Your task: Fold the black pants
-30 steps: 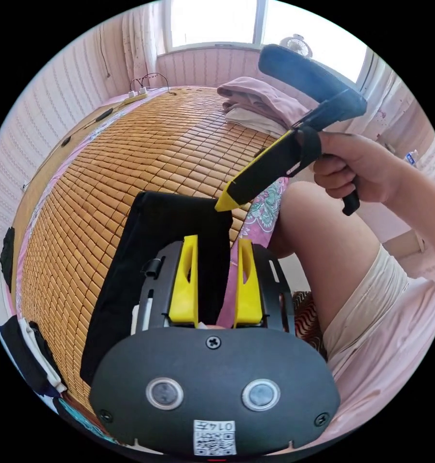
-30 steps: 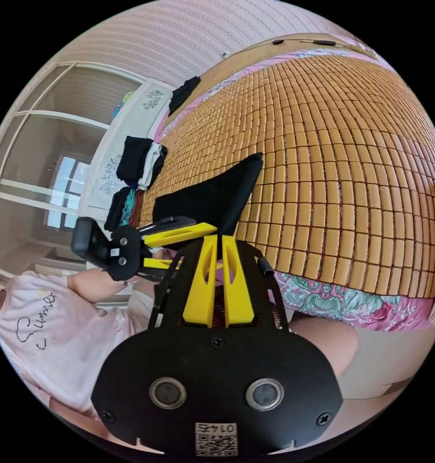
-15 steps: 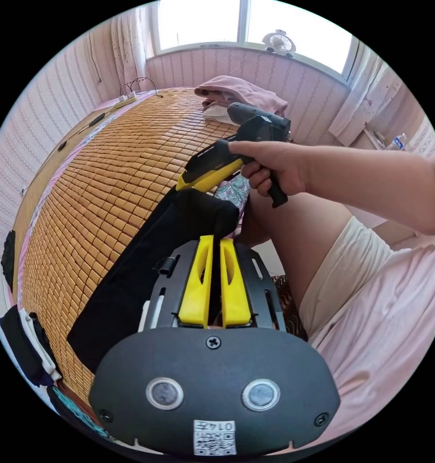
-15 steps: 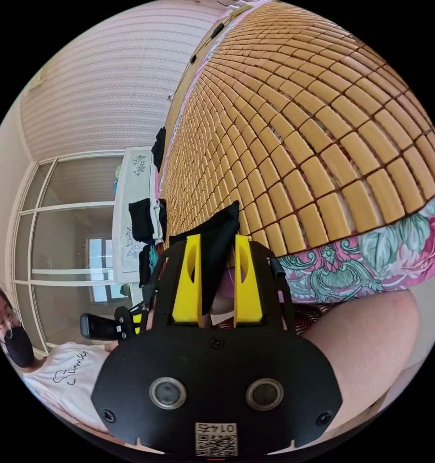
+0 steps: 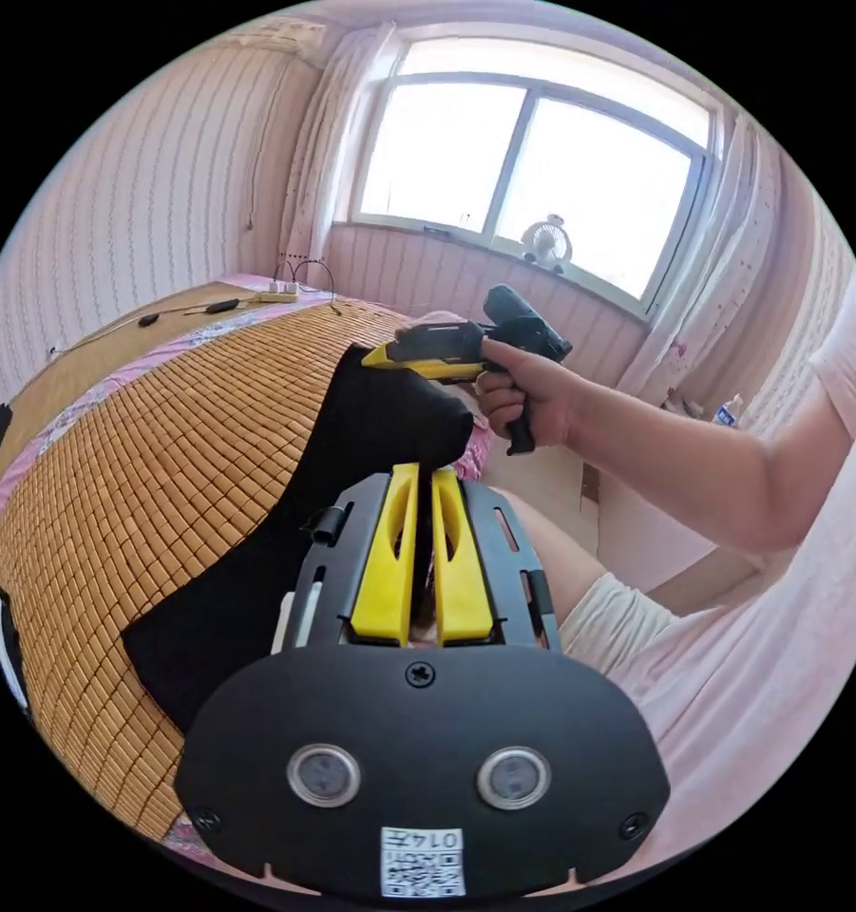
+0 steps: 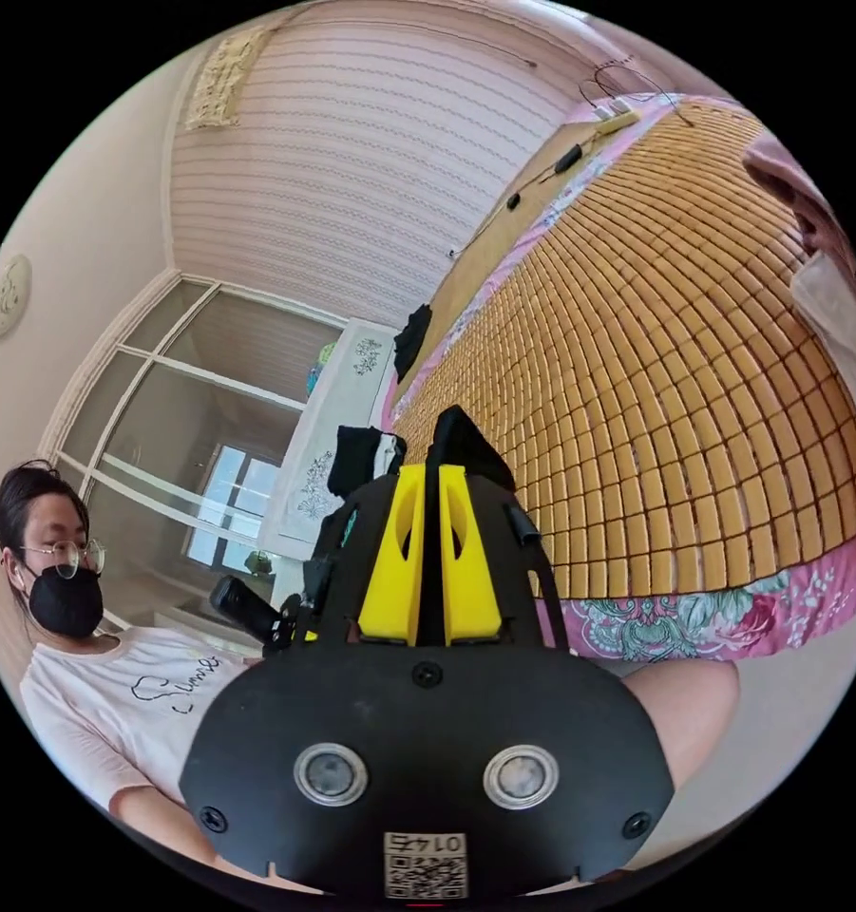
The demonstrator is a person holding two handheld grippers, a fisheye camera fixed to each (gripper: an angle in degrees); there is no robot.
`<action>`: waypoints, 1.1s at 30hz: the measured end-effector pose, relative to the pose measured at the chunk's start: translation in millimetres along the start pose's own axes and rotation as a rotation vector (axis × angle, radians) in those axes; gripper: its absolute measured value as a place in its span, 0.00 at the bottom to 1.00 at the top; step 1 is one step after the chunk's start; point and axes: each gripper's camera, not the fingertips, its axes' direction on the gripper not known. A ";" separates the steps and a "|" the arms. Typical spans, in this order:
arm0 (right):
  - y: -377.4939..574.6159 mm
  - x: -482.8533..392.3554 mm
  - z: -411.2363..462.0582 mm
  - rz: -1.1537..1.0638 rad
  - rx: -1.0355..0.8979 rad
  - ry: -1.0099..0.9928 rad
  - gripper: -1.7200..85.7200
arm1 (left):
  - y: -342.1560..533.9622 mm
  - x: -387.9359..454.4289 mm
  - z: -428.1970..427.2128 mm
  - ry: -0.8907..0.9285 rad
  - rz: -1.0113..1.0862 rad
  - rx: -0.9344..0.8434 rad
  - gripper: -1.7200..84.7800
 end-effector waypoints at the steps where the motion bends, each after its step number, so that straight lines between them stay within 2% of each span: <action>1: -4.8 -13.6 10.1 -0.037 -0.040 0.010 0.04 | 1.7 -5.6 -5.2 0.003 -0.022 0.011 0.03; 6: -1.2 -68.4 121.1 -0.162 -0.265 -0.009 0.07 | 52.7 -60.3 -63.4 -0.069 -0.256 -0.036 0.08; 9: 19.5 -79.5 196.3 -0.221 -0.411 0.145 0.10 | 97.3 -99.1 -93.2 -0.145 -0.484 -0.134 0.10; 12: 40.6 -68.9 210.5 -0.197 -0.454 0.163 0.10 | 129.2 -126.8 -117.4 -0.221 -0.624 -0.173 0.10; 14: 53.9 -63.1 197.9 -0.212 -0.446 0.223 0.11 | 135.7 -139.2 -124.5 -0.242 -0.661 -0.177 0.10; 16: 70.7 -51.4 174.0 -0.199 -0.402 0.436 0.11 | 135.1 -152.7 -123.8 -0.252 -0.671 -0.188 0.10; 19: 88.5 -34.0 149.8 -0.129 -0.353 0.566 0.13 | 125.3 -180.3 -110.8 -0.245 -0.674 -0.195 0.12; 24: 109.3 -12.4 153.0 -0.002 -0.365 0.507 0.16 | 96.5 -228.5 -70.7 -0.197 -0.659 -0.256 0.16; 29: 123.9 -25.7 165.1 -0.022 -0.363 0.522 0.12 | 91.2 -249.2 -30.0 -0.134 -0.677 -0.428 0.15; 33: 130.8 -47.7 175.3 -0.101 -0.425 0.596 0.08 | 85.0 -245.7 -26.8 -0.147 -0.653 -0.455 0.12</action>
